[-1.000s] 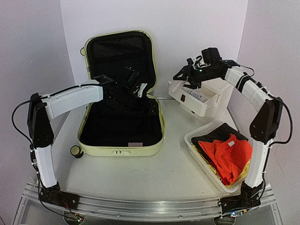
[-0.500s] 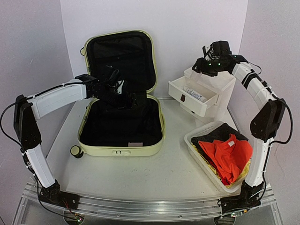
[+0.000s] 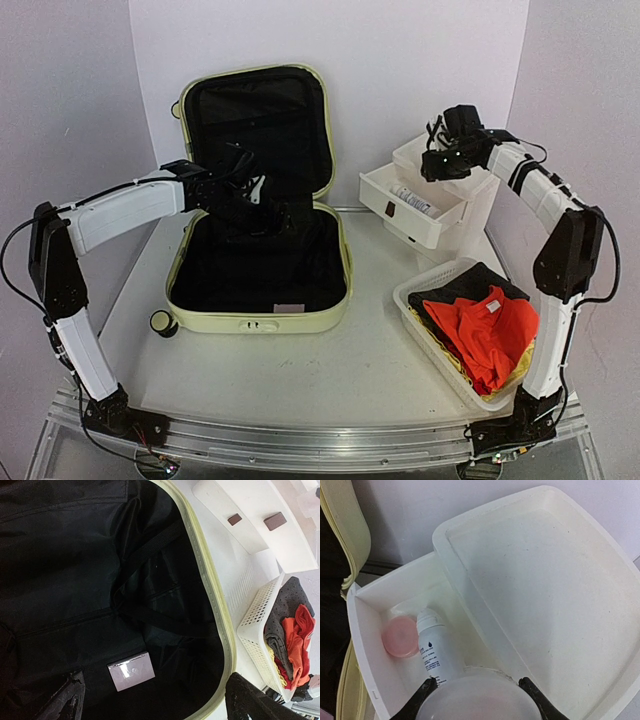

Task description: Open, take out, and arrange the luggage

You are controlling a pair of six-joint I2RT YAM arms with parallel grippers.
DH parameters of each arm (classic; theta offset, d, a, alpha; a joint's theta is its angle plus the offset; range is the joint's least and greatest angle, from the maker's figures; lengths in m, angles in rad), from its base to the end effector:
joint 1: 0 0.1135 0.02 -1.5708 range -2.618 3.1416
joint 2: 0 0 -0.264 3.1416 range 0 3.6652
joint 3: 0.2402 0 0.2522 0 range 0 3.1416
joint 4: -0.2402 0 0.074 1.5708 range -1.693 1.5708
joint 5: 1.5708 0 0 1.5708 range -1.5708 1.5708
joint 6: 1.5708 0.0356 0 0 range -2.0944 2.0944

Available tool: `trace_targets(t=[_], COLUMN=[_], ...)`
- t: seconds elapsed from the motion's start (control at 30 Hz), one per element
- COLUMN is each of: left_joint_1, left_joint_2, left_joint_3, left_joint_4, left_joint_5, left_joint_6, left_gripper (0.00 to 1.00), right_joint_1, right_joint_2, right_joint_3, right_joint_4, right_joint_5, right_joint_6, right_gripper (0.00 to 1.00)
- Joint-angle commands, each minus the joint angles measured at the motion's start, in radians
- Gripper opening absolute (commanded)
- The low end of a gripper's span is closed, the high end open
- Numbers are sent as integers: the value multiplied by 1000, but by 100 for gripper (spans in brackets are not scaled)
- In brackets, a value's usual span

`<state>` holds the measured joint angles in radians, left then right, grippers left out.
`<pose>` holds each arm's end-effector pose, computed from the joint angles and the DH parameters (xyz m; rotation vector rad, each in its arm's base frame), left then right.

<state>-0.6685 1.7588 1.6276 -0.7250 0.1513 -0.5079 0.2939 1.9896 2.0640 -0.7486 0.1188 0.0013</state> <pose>0.3040 -0.2469 0.3178 0.2757 2.5284 -0.6869 0.4344 0.1271 0.3645 -0.2630 2.2240 0.0266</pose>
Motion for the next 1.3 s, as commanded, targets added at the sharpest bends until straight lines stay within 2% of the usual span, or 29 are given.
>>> trace_targets(t=[0.0,0.1,0.27,0.5,0.6,0.87,0.93,1.13,1.17,1.2,1.27], left_joint_1=[7,9,12,12,11,13,14,25,27,30,38], left_joint_2=[-22,-16,-16,-16,-14,-24,-26,-44,-54,-66,-93], left_joint_3=[49,51,45,43,42,34,28,7,-2,-16,-51], left_joint_4=[5,6,6,6,6,5,5,6,6,5,4], left_joint_5=[27,31,35,55,59,64,61,13,-14,-42,-86], left_joint_6=[-6,-6,-7,-4,-7,-6,-10,-65,-76,-91,-122], left_gripper=[98,98,98,97,96,96,96,95,95,95,95], right_joint_1=[34,47,76,147,172,207,215,332,356,369,383], right_joint_2=[-45,-44,-73,-102,-81,-23,1,98,112,124,141], right_joint_3=[-29,-20,10,35,24,35,56,123,128,129,133], right_joint_4=[-1,-15,-28,-27,-27,-26,-23,-28,-30,-36,-67], right_joint_5=[100,113,-3,-259,-337,-382,-463,-591,-617,-633,-639], right_joint_6=[-76,-87,-83,-44,-15,-9,-9,42,45,49,31], right_gripper=[49,49,50,50,49,49,49,50,53,61,88])
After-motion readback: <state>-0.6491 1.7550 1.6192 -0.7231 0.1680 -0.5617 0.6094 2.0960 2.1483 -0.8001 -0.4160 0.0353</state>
